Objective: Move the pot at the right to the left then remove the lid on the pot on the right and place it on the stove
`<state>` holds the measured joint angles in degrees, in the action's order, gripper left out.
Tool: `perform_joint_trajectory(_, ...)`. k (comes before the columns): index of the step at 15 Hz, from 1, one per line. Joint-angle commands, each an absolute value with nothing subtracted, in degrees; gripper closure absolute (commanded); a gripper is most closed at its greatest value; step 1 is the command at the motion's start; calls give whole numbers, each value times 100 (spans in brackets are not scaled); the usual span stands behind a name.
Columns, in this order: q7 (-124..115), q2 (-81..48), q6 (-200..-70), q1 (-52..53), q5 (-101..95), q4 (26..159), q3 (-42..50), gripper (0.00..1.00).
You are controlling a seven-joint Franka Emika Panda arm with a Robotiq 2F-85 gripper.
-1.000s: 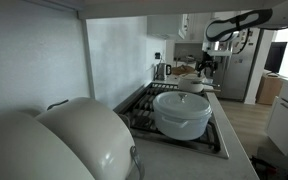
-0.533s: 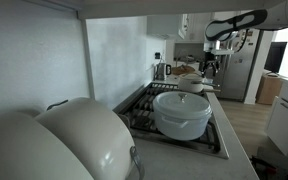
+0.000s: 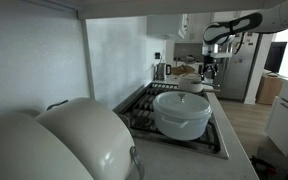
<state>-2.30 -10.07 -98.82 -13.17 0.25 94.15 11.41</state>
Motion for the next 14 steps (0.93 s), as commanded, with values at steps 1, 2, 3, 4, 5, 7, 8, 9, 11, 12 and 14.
perform_joint_trajectory(1,-140,-1102,-9991,-1298,83,9371,1116,0)
perform_joint_trajectory(2,-145,-1131,-10017,-1290,78,9373,1108,0)
perform_joint_trajectory(3,-149,-1159,-10059,-1283,78,9371,1100,0)
perform_joint_trajectory(4,-149,-1181,-10110,-1275,71,9380,1090,0)
perform_joint_trajectory(5,-159,-1210,-10162,-1266,64,9382,1079,0)
perform_joint_trajectory(7,-168,-1270,-10246,-1254,68,9373,1065,25)
perform_joint_trajectory(8,-171,-1290,-10280,-1249,62,9375,1061,26)
perform_joint_trajectory(9,-176,-1307,-10319,-1244,58,9379,1057,31)
perform_joint_trajectory(11,-188,-1332,-10380,-1219,52,9387,1050,47)
perform_joint_trajectory(12,-187,-1346,-10401,-1208,46,9376,1047,55)
perform_joint_trajectory(14,-180,-1346,-10434,-1192,19,9375,1047,70)
